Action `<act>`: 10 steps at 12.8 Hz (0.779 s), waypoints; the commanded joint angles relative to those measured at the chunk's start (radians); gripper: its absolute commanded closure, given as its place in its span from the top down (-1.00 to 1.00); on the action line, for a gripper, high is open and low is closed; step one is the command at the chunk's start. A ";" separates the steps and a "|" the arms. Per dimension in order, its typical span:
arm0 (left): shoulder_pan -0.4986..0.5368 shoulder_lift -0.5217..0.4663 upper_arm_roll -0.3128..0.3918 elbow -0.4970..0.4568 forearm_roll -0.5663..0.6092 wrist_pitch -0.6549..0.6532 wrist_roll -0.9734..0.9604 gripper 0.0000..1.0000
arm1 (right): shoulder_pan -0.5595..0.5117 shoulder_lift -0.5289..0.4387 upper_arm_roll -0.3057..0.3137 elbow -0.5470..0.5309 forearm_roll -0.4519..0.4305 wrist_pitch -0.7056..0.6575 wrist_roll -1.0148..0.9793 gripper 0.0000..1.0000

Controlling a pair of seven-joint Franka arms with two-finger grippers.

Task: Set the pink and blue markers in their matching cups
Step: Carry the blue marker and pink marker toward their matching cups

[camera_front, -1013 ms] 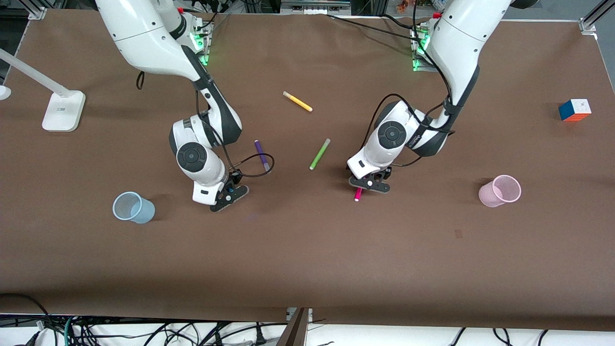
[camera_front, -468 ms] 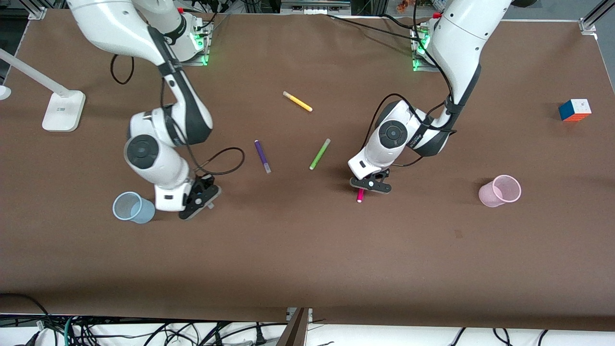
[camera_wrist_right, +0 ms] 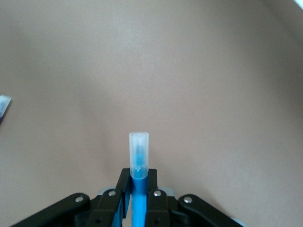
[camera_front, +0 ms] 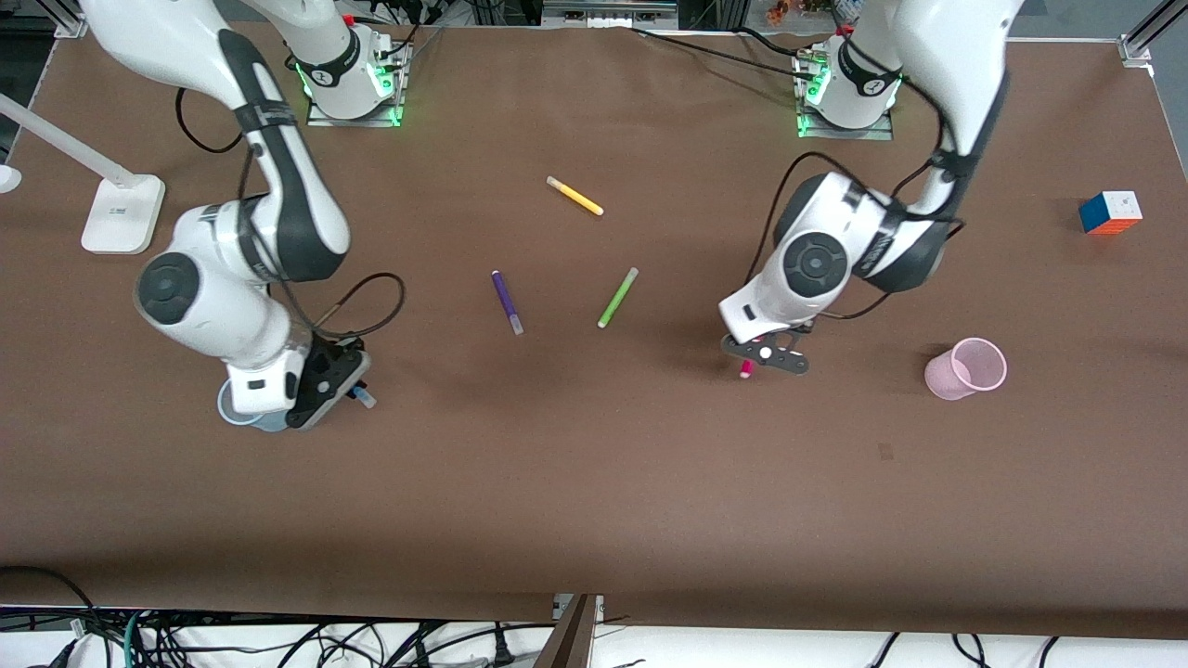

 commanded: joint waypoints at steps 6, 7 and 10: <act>0.170 0.001 0.011 0.114 0.331 -0.393 0.434 -1.00 | -0.187 0.010 0.016 0.079 0.189 -0.144 -0.471 -1.00; 0.201 0.006 0.011 0.114 0.374 -0.393 0.484 -1.00 | -0.197 0.013 0.015 0.079 0.240 -0.145 -0.527 -1.00; 0.249 0.007 0.011 0.116 0.513 -0.394 0.575 -1.00 | -0.239 0.021 0.015 0.079 0.329 -0.153 -0.656 -1.00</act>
